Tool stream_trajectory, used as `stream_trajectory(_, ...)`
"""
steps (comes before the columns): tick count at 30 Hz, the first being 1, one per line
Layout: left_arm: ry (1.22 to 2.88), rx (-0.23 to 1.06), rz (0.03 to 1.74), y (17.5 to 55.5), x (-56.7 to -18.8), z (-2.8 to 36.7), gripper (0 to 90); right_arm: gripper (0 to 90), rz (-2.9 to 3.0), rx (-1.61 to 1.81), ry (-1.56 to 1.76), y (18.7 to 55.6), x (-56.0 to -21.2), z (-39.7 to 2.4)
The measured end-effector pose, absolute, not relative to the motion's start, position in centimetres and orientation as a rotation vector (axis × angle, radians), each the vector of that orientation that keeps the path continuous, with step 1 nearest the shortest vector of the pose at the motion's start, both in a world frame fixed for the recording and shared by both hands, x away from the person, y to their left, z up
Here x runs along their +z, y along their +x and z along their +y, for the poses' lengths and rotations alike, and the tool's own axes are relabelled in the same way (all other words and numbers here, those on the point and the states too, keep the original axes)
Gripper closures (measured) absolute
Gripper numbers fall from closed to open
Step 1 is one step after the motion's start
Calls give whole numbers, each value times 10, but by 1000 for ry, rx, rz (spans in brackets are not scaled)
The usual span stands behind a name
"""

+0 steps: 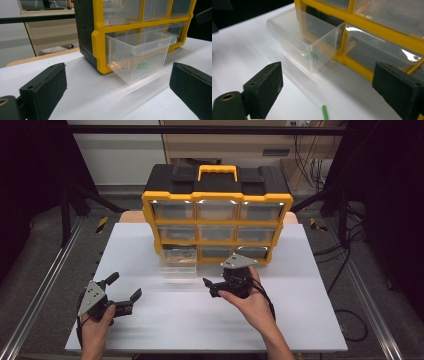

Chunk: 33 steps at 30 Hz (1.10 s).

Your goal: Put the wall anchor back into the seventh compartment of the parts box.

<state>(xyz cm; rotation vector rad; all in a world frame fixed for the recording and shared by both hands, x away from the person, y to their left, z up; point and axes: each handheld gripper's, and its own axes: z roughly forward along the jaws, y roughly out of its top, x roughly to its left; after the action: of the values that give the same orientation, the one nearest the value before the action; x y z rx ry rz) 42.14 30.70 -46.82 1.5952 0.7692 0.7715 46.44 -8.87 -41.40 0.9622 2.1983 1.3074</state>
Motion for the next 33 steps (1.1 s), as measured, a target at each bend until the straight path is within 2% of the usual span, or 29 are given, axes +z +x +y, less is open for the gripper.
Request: stream_trajectory(33,1620,772,748,425,-470,303,8,99,2319,1211,1046,476,-441,-95)
